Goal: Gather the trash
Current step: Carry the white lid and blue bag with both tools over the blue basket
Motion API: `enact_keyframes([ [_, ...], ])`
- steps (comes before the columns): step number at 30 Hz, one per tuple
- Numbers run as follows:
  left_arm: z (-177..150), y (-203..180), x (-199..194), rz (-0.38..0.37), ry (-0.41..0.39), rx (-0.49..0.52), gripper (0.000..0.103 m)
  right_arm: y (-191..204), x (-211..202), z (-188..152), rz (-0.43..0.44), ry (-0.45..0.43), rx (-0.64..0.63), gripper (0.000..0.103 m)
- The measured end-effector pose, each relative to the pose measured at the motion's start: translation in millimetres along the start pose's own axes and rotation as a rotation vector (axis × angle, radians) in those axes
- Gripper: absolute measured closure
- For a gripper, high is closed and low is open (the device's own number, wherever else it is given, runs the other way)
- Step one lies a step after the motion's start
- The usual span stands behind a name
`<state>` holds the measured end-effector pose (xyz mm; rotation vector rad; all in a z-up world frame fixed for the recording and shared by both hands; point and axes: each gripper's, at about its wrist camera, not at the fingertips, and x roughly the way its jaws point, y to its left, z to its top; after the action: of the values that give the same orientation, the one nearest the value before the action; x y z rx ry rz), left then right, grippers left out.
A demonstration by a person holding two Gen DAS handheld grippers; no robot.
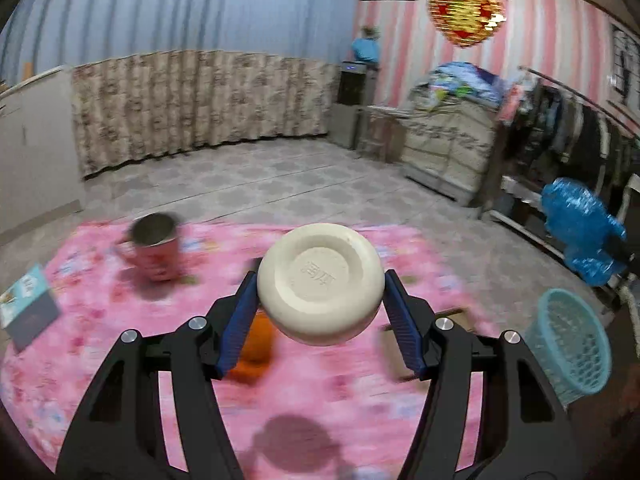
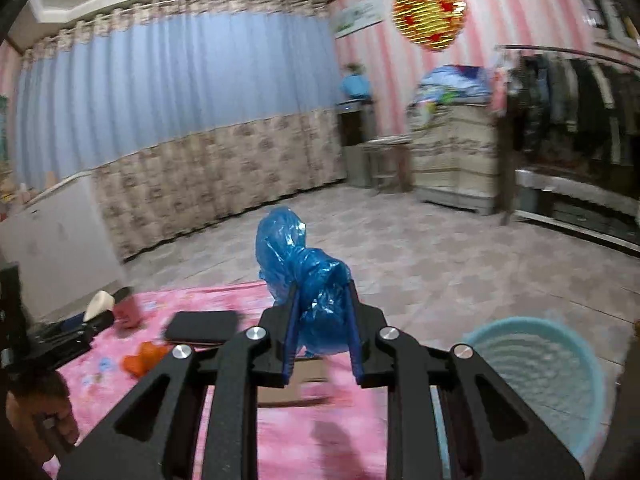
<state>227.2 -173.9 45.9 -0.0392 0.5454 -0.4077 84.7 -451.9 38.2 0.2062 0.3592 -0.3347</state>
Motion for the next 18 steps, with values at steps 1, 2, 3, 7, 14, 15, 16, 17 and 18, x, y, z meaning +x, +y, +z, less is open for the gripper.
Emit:
enact_keyframes([
  [1, 3.2, -21.0, 1.4, -0.029, -0.004, 0.013, 0.042, -18.3, -5.6, 1.3, -0.045, 0.014, 0.001, 0.082],
  [2, 5.3, -40.3, 2.7, -0.058, -0.009, 0.023, 0.042, -33.4, -9.9, 2.4, -0.074, 0.026, 0.007, 0.082],
  [3, 7.8, -61.1, 5.1, -0.088, -0.009, 0.033, 0.042, -55.9, -19.4, 3.6, -0.11, 0.024, 0.028, 0.082],
  [7, 9.2, -140.5, 18.6, -0.226, 0.007, 0.084, 0.042, -134.2, -47.9, -1.2, -0.241, 0.024, 0.153, 0.081],
  [14, -22.3, -243.5, 48.1, -0.373, 0.08, 0.154, 0.042, -185.5, -39.6, -19.2, -0.302, 0.1, 0.227, 0.081],
  [15, -28.0, -254.4, 53.7, -0.384, 0.092, 0.165, 0.042, -183.9, -36.3, -18.8, -0.3, 0.109, 0.211, 0.081],
  [16, -32.0, -261.8, 56.6, -0.386, 0.097, 0.175, 0.042, -182.3, -35.3, -18.8, -0.293, 0.111, 0.202, 0.081],
  [17, -34.8, -267.0, 59.4, -0.387, 0.101, 0.183, 0.042, -180.8, -35.4, -19.1, -0.288, 0.112, 0.199, 0.081],
  [18, -36.3, -271.5, 63.7, -0.388, 0.107, 0.189, 0.042, -180.9, -35.4, -18.7, -0.287, 0.11, 0.198, 0.081],
])
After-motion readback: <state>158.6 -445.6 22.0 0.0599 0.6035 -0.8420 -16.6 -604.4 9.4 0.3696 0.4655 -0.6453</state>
